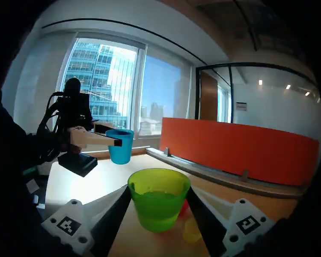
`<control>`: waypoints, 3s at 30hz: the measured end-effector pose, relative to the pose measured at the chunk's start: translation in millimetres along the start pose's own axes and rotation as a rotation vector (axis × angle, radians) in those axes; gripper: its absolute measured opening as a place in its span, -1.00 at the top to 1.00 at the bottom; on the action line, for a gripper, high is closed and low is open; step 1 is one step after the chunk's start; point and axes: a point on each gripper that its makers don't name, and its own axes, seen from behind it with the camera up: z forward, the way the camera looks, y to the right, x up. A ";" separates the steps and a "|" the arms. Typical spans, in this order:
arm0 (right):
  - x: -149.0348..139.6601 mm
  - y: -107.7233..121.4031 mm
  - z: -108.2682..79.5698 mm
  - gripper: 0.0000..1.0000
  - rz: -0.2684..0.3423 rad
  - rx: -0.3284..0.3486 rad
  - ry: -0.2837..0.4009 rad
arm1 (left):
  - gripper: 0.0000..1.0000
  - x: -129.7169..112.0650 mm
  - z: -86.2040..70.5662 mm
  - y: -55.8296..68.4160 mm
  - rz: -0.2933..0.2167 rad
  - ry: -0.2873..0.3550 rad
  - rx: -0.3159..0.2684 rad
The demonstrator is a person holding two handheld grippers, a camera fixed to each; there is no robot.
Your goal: Pour water
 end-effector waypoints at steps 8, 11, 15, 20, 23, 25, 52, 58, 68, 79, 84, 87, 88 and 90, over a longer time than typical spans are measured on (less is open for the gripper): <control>-6.4 1.3 -3.0 -0.80 0.009 0.009 -0.030 | -0.76 -21.8 -1.1 3.3 0.014 -0.056 -0.012; -10.7 1.2 -4.9 -0.80 0.014 0.017 -0.045 | -0.76 -31.8 0.0 4.7 0.020 -0.080 -0.018; -16.7 2.2 -6.7 -0.81 0.019 0.025 -0.071 | -0.77 -46.0 2.7 8.5 0.032 -0.117 -0.030; -26.5 3.6 -8.4 -0.81 0.023 0.038 -0.112 | -0.76 -62.5 6.5 13.2 0.049 -0.164 -0.046; -33.4 4.2 -9.0 -0.81 0.020 0.044 -0.144 | -0.77 -73.1 8.6 16.6 0.061 -0.196 -0.060; -38.0 4.4 -8.5 -0.81 0.015 0.049 -0.163 | -0.77 -80.8 9.7 19.1 0.070 -0.219 -0.071; -96.2 4.0 3.5 -0.81 -0.007 0.132 -0.370 | -0.78 -166.1 13.9 27.5 0.156 -0.458 -0.167; -112.5 6.3 3.0 -0.81 -0.031 0.138 -0.418 | -0.78 -180.3 16.6 30.0 0.164 -0.493 -0.184; -141.9 5.5 5.4 -0.81 -0.056 0.158 -0.489 | -0.77 -203.2 21.3 33.3 0.158 -0.544 -0.209; -169.3 3.2 10.4 -0.81 -0.078 0.172 -0.541 | -0.77 -222.9 26.4 36.7 0.130 -0.573 -0.225; -178.1 2.1 13.3 -0.81 -0.079 0.176 -0.556 | -0.77 -228.6 27.8 38.7 0.118 -0.574 -0.232; -182.1 0.9 14.5 -0.81 -0.081 0.178 -0.563 | -0.77 -231.5 28.5 38.7 0.110 -0.573 -0.234; -183.1 0.5 14.8 -0.81 -0.080 0.179 -0.564 | -0.77 -232.4 28.5 38.5 0.107 -0.573 -0.234; -185.0 -0.1 15.6 -0.81 -0.078 0.180 -0.567 | -0.78 -234.1 28.4 38.1 0.100 -0.572 -0.235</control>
